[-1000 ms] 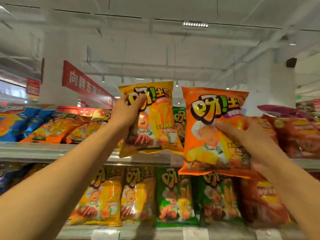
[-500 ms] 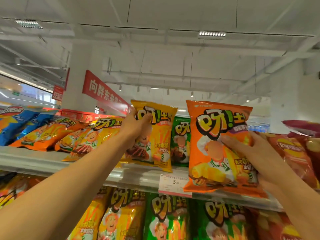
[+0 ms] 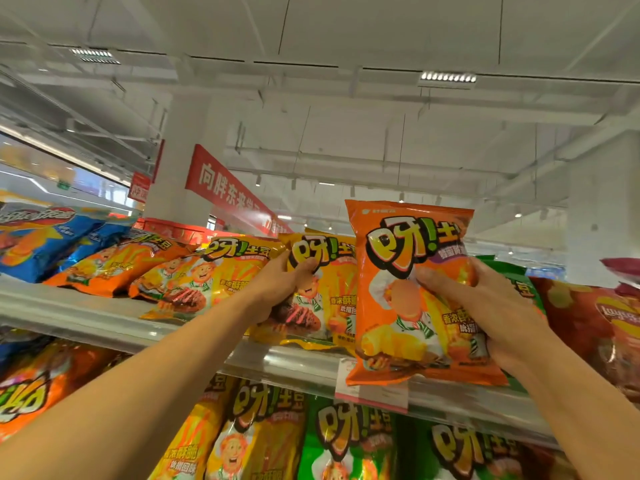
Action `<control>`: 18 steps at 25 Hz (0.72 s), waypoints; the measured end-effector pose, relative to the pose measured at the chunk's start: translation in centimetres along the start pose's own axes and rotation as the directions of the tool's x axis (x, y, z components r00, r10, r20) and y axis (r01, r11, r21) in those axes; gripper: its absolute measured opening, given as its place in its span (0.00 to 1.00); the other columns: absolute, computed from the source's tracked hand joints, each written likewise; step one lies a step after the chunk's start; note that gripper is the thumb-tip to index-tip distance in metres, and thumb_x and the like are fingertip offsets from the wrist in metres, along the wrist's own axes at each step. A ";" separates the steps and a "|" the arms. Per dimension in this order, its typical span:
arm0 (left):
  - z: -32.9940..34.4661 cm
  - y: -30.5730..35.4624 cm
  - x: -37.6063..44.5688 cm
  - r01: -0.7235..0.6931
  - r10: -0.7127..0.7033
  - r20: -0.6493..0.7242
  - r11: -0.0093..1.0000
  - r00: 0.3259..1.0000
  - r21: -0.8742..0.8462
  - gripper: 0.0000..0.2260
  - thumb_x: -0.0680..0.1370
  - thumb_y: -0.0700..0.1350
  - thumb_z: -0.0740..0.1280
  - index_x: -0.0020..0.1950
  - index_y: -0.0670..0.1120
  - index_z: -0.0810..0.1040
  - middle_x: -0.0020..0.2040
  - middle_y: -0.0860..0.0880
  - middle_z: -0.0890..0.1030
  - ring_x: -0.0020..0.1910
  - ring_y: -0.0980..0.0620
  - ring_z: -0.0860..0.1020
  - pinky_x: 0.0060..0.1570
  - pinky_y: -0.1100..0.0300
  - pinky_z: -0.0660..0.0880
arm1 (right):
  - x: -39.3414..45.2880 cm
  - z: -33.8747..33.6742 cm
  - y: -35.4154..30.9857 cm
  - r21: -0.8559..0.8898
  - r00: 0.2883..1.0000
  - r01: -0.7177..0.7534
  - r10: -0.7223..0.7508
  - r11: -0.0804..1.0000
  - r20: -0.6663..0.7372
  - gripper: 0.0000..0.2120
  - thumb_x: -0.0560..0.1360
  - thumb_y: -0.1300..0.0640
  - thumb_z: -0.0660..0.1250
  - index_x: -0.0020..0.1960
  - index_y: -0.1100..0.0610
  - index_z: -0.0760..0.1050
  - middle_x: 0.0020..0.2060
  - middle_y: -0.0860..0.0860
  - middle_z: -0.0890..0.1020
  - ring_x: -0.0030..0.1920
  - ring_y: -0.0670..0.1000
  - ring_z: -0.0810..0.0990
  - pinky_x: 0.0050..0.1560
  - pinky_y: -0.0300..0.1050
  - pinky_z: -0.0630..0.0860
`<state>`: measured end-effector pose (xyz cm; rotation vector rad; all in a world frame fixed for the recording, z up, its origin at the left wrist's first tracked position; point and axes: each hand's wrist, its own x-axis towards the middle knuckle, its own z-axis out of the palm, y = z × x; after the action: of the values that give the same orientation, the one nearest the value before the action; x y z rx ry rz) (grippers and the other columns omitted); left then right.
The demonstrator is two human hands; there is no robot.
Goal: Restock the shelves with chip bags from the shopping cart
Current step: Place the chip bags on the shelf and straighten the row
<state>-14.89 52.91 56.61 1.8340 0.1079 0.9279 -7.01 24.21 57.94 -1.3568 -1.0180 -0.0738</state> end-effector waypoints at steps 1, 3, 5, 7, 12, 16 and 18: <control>-0.2 0.3 0.0 0.041 -0.041 0.049 0.999 0.998 0.016 0.20 0.80 0.59 0.67 0.69 0.54 0.74 0.65 0.50 0.81 0.64 0.47 0.78 0.67 0.48 0.72 | 0.2 0.2 -0.1 0.002 1.000 0.002 -0.002 1.000 0.005 0.29 0.59 0.45 0.82 0.57 0.49 0.79 0.46 0.54 0.88 0.44 0.58 0.88 0.37 0.51 0.84; -0.3 0.6 0.0 0.128 -0.134 0.115 0.990 0.984 0.055 0.23 0.80 0.59 0.67 0.72 0.51 0.73 0.69 0.48 0.78 0.63 0.48 0.77 0.67 0.51 0.68 | 0.4 0.5 -0.1 0.002 1.000 0.003 -0.003 1.000 0.011 0.29 0.60 0.46 0.81 0.58 0.49 0.79 0.47 0.54 0.88 0.44 0.58 0.88 0.39 0.52 0.85; 0.4 1.0 -0.7 0.103 -0.106 0.027 0.989 0.994 0.104 0.23 0.80 0.58 0.67 0.72 0.50 0.70 0.69 0.47 0.76 0.58 0.50 0.77 0.61 0.52 0.69 | 0.6 0.4 -0.2 0.006 1.000 -0.002 0.002 1.000 0.010 0.29 0.60 0.46 0.81 0.59 0.48 0.79 0.47 0.54 0.88 0.45 0.59 0.88 0.43 0.56 0.85; 1.8 0.6 -1.7 -0.095 0.195 -0.203 0.902 0.960 0.421 0.29 0.79 0.61 0.66 0.76 0.50 0.65 0.73 0.45 0.70 0.67 0.46 0.72 0.66 0.48 0.71 | 0.8 0.2 -0.3 0.017 1.000 0.005 -0.005 1.000 0.005 0.29 0.60 0.46 0.81 0.59 0.49 0.78 0.48 0.55 0.88 0.46 0.60 0.88 0.45 0.58 0.84; 4.1 -0.7 -3.5 -0.397 0.388 0.243 0.390 0.889 0.831 0.30 0.81 0.67 0.52 0.81 0.62 0.48 0.83 0.53 0.47 0.82 0.45 0.41 0.79 0.38 0.43 | 1.2 0.5 -0.4 0.065 1.000 0.007 -0.007 0.998 -0.007 0.31 0.60 0.45 0.81 0.60 0.50 0.78 0.48 0.56 0.88 0.45 0.60 0.88 0.40 0.55 0.84; 2.8 -0.4 -3.4 -0.421 0.202 0.370 0.459 0.907 0.782 0.33 0.82 0.62 0.59 0.83 0.59 0.47 0.84 0.52 0.45 0.82 0.46 0.42 0.79 0.40 0.44 | 1.5 2.2 0.0 0.070 1.000 -0.018 0.018 0.997 0.001 0.30 0.59 0.45 0.81 0.59 0.50 0.78 0.47 0.55 0.88 0.45 0.60 0.88 0.42 0.57 0.84; 1.9 -0.5 -4.6 -0.471 0.301 0.365 0.472 0.881 0.746 0.34 0.81 0.60 0.63 0.83 0.56 0.51 0.83 0.51 0.49 0.82 0.48 0.44 0.80 0.41 0.46 | 1.7 3.5 0.0 0.073 1.000 -0.014 0.013 0.997 0.009 0.30 0.60 0.46 0.80 0.60 0.50 0.78 0.48 0.55 0.88 0.46 0.59 0.88 0.46 0.58 0.84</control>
<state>-16.73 49.59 53.39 2.9286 -0.0111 1.1137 -7.97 27.93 58.62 -1.2980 -1.0089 -0.0205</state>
